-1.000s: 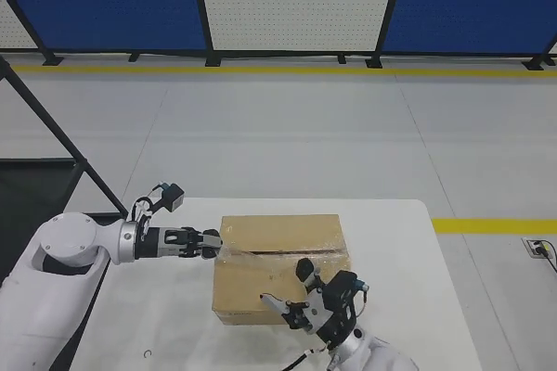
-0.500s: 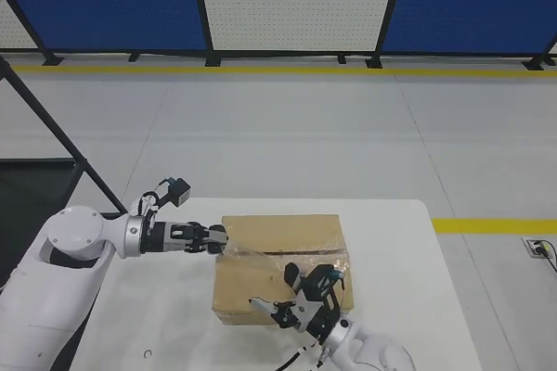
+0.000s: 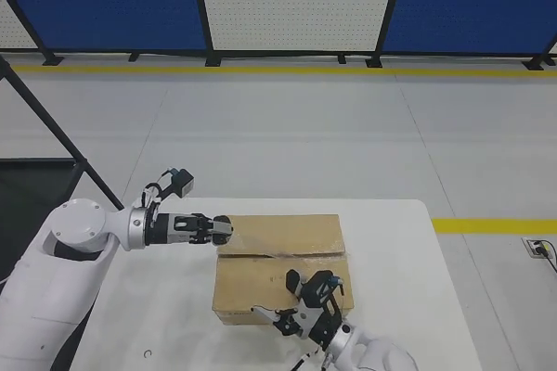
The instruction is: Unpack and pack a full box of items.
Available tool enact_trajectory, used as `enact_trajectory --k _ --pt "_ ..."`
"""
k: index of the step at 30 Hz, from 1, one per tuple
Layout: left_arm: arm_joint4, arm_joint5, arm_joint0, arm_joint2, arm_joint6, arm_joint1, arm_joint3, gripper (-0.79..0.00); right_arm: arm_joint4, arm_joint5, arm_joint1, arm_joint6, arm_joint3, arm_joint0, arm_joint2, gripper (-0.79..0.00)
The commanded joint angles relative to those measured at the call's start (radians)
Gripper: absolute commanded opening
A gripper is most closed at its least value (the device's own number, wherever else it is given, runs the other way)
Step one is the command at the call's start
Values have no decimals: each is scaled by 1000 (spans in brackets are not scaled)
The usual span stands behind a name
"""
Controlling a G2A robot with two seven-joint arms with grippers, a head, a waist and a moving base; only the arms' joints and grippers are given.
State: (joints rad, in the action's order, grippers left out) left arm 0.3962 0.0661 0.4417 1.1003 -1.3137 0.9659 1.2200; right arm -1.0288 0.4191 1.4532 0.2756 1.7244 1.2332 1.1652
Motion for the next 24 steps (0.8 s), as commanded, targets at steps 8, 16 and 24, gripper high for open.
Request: enact_trajectory --k 8,16,24 --pt "11 12 -20 -14 11 6 3 -785 12 -10 -5 -9 -15 -9 -7 0" --pt "19 32 -38 -19 28 10 12 -785 11 18 -12 -49 -15 -7 -8 0" --pt "23 50 -48 -25 45 14 23 -785 -1 76 -22 -150 4 24 8 0"
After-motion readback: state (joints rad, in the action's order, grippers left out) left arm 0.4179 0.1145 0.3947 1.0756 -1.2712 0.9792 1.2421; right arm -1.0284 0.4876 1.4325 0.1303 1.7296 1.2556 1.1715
